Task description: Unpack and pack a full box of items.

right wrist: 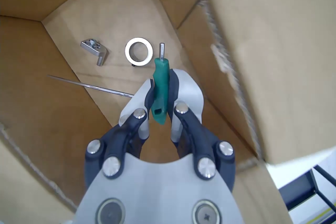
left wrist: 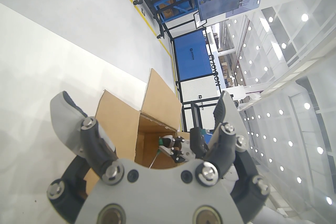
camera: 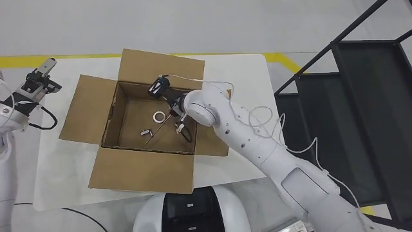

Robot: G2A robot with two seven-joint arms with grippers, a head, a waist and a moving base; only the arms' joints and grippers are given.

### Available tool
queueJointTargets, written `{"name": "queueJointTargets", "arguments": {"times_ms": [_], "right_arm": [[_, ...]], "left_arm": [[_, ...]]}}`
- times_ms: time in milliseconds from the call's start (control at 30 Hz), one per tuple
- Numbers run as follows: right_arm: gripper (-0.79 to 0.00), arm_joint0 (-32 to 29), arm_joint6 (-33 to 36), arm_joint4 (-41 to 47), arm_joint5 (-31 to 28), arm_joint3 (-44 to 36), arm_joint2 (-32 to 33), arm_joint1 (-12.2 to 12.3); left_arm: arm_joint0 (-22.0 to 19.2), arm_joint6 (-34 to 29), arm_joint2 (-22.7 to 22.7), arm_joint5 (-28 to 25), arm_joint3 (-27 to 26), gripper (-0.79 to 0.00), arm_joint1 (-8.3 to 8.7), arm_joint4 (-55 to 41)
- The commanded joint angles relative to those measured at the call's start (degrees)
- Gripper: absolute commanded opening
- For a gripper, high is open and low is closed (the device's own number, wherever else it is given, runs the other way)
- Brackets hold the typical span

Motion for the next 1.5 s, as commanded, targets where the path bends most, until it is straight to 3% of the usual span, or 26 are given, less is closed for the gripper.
{"name": "queueJointTargets", "arguments": {"times_ms": [0, 167, 467, 1467], "right_arm": [[-0.785, -4.5, 0.5, -2.1, 0.3, -7.1, 3.8, 1.4], [-0.785, -13.4, -1.1, -2.7, 0.4, -16.4, 8.9, 3.1], [-0.785, -20.2, -16.4, 0.6, 2.1, -19.9, 11.3, 3.5], [-0.785, -20.2, -16.4, 0.6, 2.1, -19.9, 11.3, 3.5]], "left_arm": [[0.0, 0.0, 0.0, 0.0, 0.0, 0.000, 0.00, 0.0], [0.0, 0.0, 0.0, 0.0, 0.0, 0.000, 0.00, 0.0], [0.0, 0.0, 0.0, 0.0, 0.0, 0.000, 0.00, 0.0], [0.0, 0.0, 0.0, 0.0, 0.0, 0.000, 0.00, 0.0]]}}
